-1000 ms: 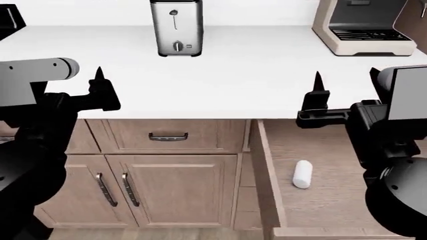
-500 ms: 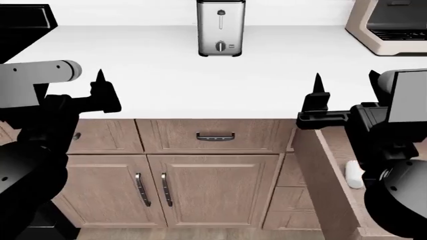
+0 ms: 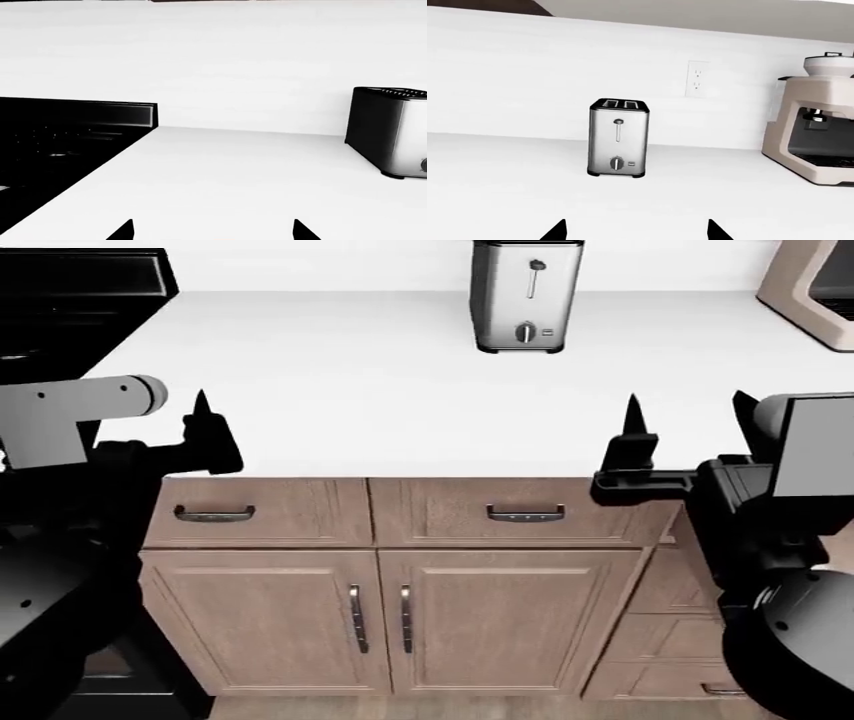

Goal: Pick and place the shaker into the drawer. Then close the cabinet.

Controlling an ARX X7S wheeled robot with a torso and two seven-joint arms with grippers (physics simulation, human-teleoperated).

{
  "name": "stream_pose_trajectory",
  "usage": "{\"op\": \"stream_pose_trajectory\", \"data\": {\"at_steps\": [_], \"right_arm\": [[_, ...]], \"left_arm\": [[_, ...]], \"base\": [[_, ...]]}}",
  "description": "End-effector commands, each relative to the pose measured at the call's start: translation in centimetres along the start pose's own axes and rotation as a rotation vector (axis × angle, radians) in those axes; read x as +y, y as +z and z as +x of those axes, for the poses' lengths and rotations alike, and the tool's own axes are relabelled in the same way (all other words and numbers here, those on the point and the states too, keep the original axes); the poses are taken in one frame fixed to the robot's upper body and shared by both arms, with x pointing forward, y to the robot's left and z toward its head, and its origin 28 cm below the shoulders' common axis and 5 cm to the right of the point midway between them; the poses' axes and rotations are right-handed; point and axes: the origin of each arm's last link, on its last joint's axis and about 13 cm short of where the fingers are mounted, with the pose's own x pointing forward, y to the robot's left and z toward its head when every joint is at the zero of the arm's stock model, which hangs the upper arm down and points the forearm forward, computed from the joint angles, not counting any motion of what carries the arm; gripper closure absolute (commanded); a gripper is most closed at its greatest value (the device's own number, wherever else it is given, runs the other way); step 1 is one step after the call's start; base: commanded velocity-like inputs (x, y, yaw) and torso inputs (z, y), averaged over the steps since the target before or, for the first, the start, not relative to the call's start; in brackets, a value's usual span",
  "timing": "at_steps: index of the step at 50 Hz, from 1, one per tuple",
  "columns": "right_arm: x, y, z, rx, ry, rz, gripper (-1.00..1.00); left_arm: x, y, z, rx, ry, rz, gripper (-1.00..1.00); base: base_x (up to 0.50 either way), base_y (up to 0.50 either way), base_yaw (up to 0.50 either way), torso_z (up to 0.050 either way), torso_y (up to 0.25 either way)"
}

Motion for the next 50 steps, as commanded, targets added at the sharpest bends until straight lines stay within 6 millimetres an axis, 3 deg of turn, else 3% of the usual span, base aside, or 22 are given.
{"op": "stream_pose_trajectory", "data": {"at_steps": [1, 32, 50], "right_arm": [[0.19, -0.7, -0.15, -0.003, 0.005, 0.013, -1.0], [0.18, -1.46, 0.0, 0.011, 0.009, 0.03, -1.0], [0.27, -1.59, 0.07, 0.009, 0.015, 0.039, -1.0]], "left_arm": [[0.07, -0.73, 0.05, 0.001, 0.004, -0.009, -1.0], [0.16, -0.58, -0.01, 0.009, 0.007, -0.012, -1.0], [0.17, -0.6, 0.17, 0.044, 0.026, -0.014, -1.0]], "base": [[0.0, 0.46, 0.0, 0.0, 0.0], [0.0, 0.36, 0.0, 0.0, 0.0], [0.0, 0.01, 0.0, 0.0, 0.0]]}}
